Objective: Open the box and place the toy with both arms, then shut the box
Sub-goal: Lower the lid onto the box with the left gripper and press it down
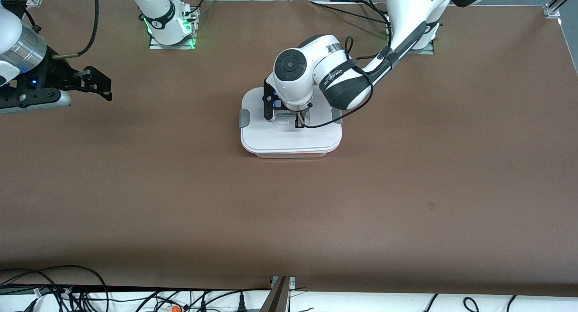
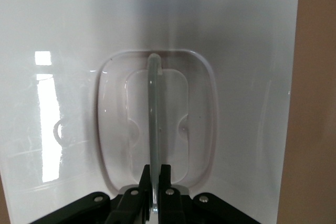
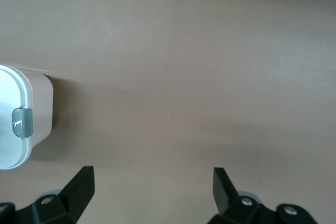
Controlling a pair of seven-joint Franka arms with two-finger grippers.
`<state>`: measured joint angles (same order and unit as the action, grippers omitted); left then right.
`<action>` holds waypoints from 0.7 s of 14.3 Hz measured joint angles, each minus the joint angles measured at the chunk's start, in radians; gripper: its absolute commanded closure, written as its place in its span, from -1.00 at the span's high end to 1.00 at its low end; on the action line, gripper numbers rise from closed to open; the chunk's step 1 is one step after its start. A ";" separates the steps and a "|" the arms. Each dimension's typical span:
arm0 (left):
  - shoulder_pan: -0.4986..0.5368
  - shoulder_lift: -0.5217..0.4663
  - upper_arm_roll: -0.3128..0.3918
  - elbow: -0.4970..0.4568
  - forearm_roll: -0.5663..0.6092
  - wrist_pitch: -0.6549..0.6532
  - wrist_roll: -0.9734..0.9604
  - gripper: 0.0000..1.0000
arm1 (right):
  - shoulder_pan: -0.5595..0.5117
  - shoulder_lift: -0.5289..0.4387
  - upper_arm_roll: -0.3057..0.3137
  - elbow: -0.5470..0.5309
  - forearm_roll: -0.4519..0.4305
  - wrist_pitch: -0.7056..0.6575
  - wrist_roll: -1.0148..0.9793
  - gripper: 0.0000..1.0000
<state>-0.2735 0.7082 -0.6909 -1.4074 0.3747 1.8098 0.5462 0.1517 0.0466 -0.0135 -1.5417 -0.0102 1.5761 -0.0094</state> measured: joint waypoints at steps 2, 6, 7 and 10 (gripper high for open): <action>0.001 0.000 0.004 0.000 0.001 0.007 0.013 -1.00 | 0.000 0.000 0.000 0.000 0.001 0.000 0.000 1.00; 0.002 0.001 0.004 0.000 0.001 0.010 0.017 -1.00 | 0.000 0.000 0.000 0.000 0.001 0.001 0.000 1.00; 0.002 0.001 0.004 0.000 0.001 0.010 0.017 -0.94 | 0.000 0.000 0.000 0.000 0.001 0.001 0.000 1.00; 0.002 0.002 0.006 -0.001 0.001 0.008 0.017 1.00 | 0.000 0.000 0.000 0.000 0.001 0.001 0.000 1.00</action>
<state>-0.2717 0.7102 -0.6851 -1.4079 0.3759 1.8177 0.5635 0.1517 0.0466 -0.0134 -1.5417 -0.0092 1.5769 -0.0094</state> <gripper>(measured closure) 0.881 0.000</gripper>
